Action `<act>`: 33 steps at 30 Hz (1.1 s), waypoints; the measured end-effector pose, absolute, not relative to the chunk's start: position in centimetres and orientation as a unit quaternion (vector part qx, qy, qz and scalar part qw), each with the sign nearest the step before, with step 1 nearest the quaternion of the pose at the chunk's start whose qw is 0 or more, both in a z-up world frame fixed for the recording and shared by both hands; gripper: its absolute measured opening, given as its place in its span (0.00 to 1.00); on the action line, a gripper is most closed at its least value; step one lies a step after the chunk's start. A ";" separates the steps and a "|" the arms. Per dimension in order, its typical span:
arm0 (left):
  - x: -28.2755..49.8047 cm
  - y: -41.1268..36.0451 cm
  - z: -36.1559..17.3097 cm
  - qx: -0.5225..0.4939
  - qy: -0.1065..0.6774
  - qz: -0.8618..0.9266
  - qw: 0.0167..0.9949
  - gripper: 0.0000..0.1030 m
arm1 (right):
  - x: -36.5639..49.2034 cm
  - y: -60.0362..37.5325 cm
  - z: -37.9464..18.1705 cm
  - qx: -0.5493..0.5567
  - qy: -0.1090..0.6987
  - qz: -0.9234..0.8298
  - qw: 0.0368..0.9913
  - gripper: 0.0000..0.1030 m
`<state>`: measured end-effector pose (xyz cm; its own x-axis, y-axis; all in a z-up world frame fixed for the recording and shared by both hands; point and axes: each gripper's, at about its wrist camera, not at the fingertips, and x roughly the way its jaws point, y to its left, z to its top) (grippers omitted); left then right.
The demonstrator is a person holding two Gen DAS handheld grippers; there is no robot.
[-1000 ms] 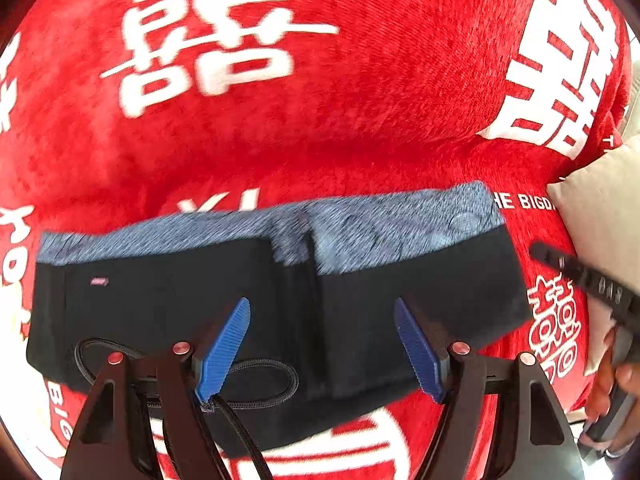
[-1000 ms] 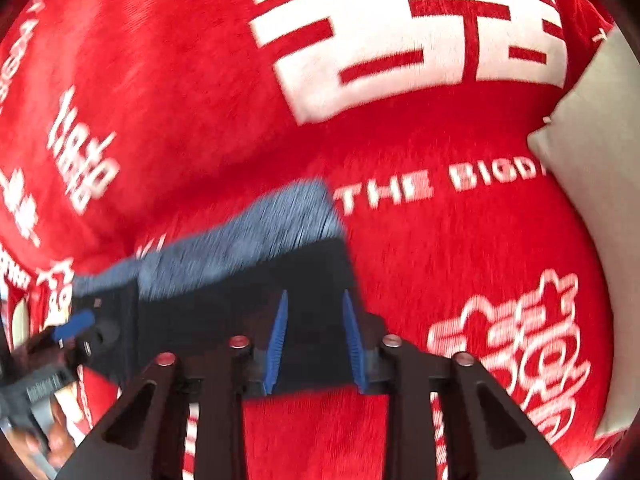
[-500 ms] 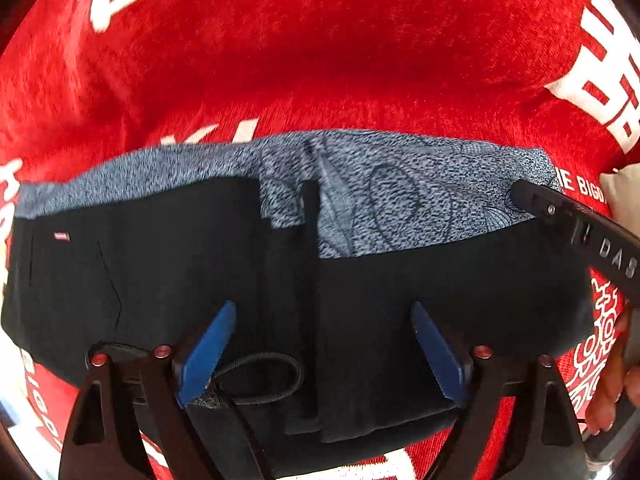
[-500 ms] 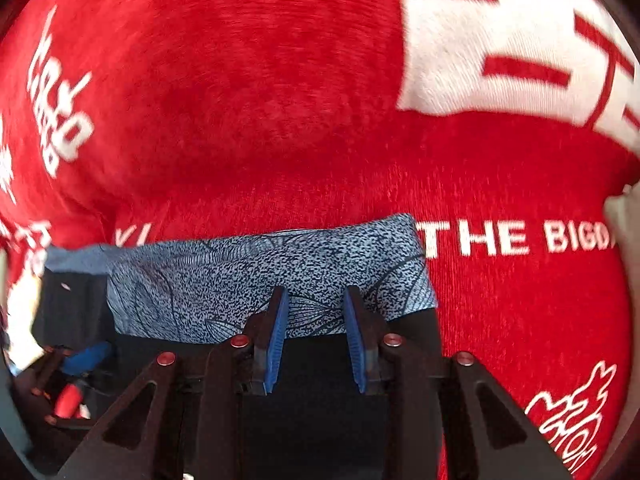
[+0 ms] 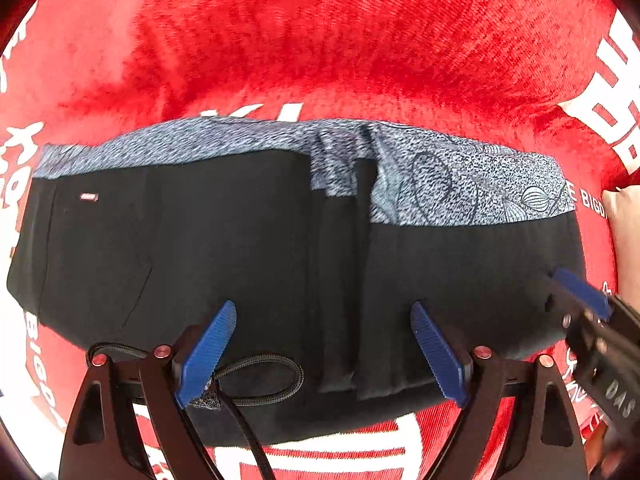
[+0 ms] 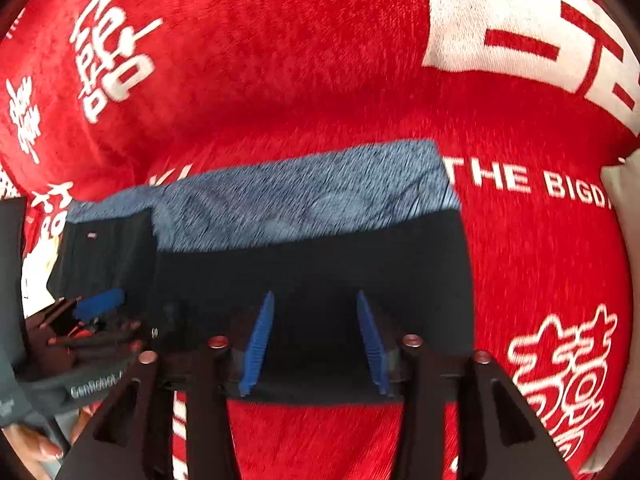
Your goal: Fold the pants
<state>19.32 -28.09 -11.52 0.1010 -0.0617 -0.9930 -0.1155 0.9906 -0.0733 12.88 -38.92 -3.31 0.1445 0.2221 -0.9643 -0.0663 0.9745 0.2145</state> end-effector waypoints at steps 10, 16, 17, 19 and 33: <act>14.2 -21.9 -9.6 -0.082 0.662 0.041 0.744 0.88 | 11.1 -35.7 -2.5 0.060 0.660 0.092 0.743 0.57; 10.6 -16.1 -9.5 -0.122 0.663 0.064 0.736 0.88 | 10.9 -32.2 -2.2 0.046 0.658 0.109 0.744 0.57; 10.2 -15.6 -9.6 -0.125 0.663 0.067 0.735 0.88 | 10.9 -31.6 -2.4 0.045 0.659 0.112 0.742 0.57; 8.7 -13.6 -9.8 -0.134 0.665 0.075 0.731 0.88 | 10.7 -30.5 -3.0 0.043 0.664 0.116 0.738 0.57; 2.6 -5.9 -10.6 -0.204 0.656 0.104 0.719 0.87 | 9.7 -26.6 -5.7 -0.046 0.675 0.114 0.728 0.76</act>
<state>2.65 -5.91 -10.63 0.1181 -0.1183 -0.9859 -0.4169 0.8952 -0.1574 9.71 -26.61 -5.67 0.0633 0.1043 -0.9925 -0.2283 0.9697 0.0873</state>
